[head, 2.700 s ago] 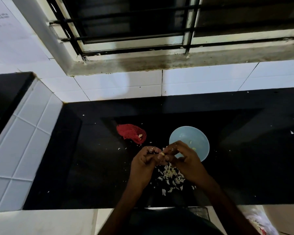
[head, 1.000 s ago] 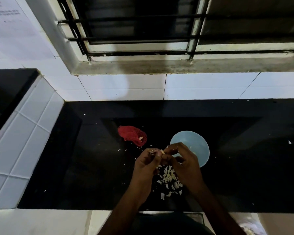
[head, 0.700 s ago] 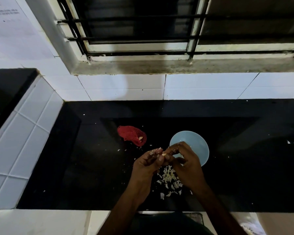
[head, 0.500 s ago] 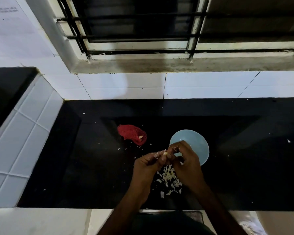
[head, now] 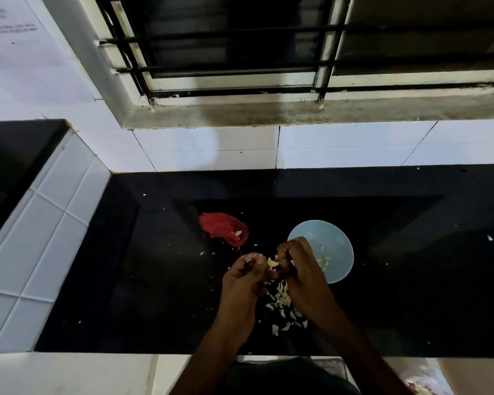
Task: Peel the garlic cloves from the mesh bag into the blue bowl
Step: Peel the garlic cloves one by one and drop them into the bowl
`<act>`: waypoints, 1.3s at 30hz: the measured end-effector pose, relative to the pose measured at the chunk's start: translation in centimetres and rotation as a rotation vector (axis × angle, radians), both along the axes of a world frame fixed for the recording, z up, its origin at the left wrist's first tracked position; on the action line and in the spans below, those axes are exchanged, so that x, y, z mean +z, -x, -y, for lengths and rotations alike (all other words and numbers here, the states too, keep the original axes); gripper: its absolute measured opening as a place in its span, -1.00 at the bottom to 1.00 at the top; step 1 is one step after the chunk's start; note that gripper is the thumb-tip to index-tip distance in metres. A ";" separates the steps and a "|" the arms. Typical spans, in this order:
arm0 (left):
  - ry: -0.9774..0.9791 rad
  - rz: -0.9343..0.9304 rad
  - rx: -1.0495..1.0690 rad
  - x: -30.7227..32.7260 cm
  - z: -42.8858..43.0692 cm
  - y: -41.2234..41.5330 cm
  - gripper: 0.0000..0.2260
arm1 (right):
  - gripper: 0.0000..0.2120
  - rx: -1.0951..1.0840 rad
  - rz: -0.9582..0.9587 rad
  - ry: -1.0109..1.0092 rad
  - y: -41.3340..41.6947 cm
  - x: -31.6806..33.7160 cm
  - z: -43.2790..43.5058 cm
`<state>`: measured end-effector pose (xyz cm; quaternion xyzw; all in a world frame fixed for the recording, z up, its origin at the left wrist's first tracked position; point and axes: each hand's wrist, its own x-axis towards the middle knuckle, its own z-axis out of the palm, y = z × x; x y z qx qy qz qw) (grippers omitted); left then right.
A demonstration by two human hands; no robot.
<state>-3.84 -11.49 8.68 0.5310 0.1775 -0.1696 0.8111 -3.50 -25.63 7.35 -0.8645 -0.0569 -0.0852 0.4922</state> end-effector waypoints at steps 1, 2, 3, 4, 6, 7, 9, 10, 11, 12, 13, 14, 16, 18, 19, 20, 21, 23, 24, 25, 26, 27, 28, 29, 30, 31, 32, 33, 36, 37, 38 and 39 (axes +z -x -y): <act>-0.041 0.020 -0.019 0.0 -0.2 0.0 -0.81 | -0.75 0.002 -0.010 -0.009 0.0 0.0 0.1; -0.084 0.050 -0.047 0.0 -0.4 0.0 -0.82 | -0.68 0.007 -0.014 -0.014 0.0 0.2 0.1; -0.116 0.083 -0.073 0.0 -0.5 0.0 -0.82 | -0.61 0.014 -0.009 -0.014 0.0 0.4 0.2; -0.136 0.113 -0.091 0.1 -0.5 0.0 -0.83 | -0.57 0.021 -0.006 -0.018 0.0 0.4 0.2; -0.160 0.157 -0.110 0.4 -0.5 0.0 -0.80 | -0.60 0.021 -0.007 -0.033 0.0 0.4 0.4; -0.177 0.181 -0.120 0.5 -0.4 0.0 -0.78 | -0.65 0.013 -0.011 -0.038 -0.1 0.4 0.5; -0.227 0.225 -0.142 0.4 -0.5 -0.1 -0.80 | -0.82 -0.003 -0.008 -0.045 -0.2 0.0 0.7; -0.250 0.238 -0.154 0.3 -0.6 -0.1 -0.82 | -0.91 -0.007 0.000 -0.043 -0.2 -0.2 0.7; -0.268 0.240 -0.162 0.3 -0.7 -0.1 -0.84 | -0.91 -0.014 0.010 -0.038 -0.1 -0.2 0.7; -0.276 0.236 -0.166 0.3 -0.7 -0.1 -0.85 | -0.83 -0.024 0.019 -0.041 -0.1 -0.2 0.6; -0.266 0.230 -0.165 0.4 -0.7 -0.1 -0.85 | -0.78 -0.035 0.020 -0.056 0.0 -0.3 0.6; -0.243 0.223 -0.162 0.4 -0.6 0.0 -0.85 | -0.78 -0.042 0.020 -0.079 0.1 -0.2 0.5; -0.194 0.211 -0.160 0.5 -0.3 0.2 -0.83 | -0.88 -0.051 0.041 -0.105 0.5 -0.2 0.1; -0.167 0.202 -0.152 0.6 0.0 0.5 -0.81 | -0.87 -0.068 0.055 -0.104 0.6 -0.3 -0.5; -0.162 0.197 -0.137 0.6 0.1 0.6 -0.82 | -0.84 -0.075 0.050 -0.108 0.6 -0.5 -0.7; -0.164 0.189 -0.117 0.7 0.1 0.6 -0.84 | -0.81 -0.077 0.041 -0.119 0.6 -0.5 -0.8; -0.168 0.181 -0.093 0.7 0.1 0.6 -0.85 | -0.81 -0.068 0.033 -0.134 0.5 -0.5 -0.8; -0.202 0.182 -0.054 0.6 -0.2 0.3 -0.87 | -0.88 0.001 0.007 -0.177 0.5 -0.4 -0.3; -0.232 0.196 -0.048 0.5 -0.4 0.1 -0.87 | -0.87 0.043 -0.027 -0.202 0.5 -0.1 0.1; -0.261 0.214 -0.051 0.4 -0.6 -0.1 -0.86 | -0.82 0.079 -0.064 -0.228 0.5 0.2 0.5; -0.284 0.234 -0.064 0.3 -0.7 -0.1 -0.85 | -0.80 0.104 -0.091 -0.237 0.5 0.4 0.8; -0.302 0.248 -0.077 0.3 -0.8 -0.1 -0.83 | -0.80 0.122 -0.101 -0.225 0.4 0.5 1.2; -0.329 0.261 -0.089 0.3 -0.9 -0.2 -0.81 | -0.82 0.142 -0.101 -0.199 0.3 0.5 1.5; -0.364 0.271 -0.103 0.2 -0.9 -0.2 -0.79 | -0.84 0.161 -0.110 -0.182 0.1 0.5 1.8; -0.397 0.281 -0.119 0.3 -1.0 -0.2 -0.79 | -0.86 0.178 -0.130 -0.178 0.0 0.5 2.2; -0.412 0.294 -0.141 0.3 -1.0 -0.3 -0.79 | -0.87 0.200 -0.150 -0.179 -0.2 0.6 2.6; -0.416 0.315 -0.176 0.3 -1.1 -0.5 -0.80 | -0.86 0.227 -0.167 -0.176 -0.5 0.7 2.9; -0.428 0.347 -0.218 0.3 -1.3 -0.7 -0.80 | -0.84 0.261 -0.179 -0.169 -0.7 0.9 3.2; -0.446 0.430 -0.290 0.6 -1.2 -0.9 -0.76 | -0.70 0.364 -0.131 -0.104 -1.0 2.1 3.6; -0.439 0.428 -0.287 0.7 -1.0 -0.9 -0.73 | -0.68 0.383 -0.096 -0.078 -1.1 2.3 3.7; -0.424 0.415 -0.280 0.7 -0.8 -0.9 -0.72 | -0.70 0.391 -0.068 -0.053 -1.2 2.3 3.8; -0.413 0.392 -0.265 0.8 -0.7 -0.9 -0.73 | -0.75 0.395 -0.050 -0.030 -1.3 2.2 3.9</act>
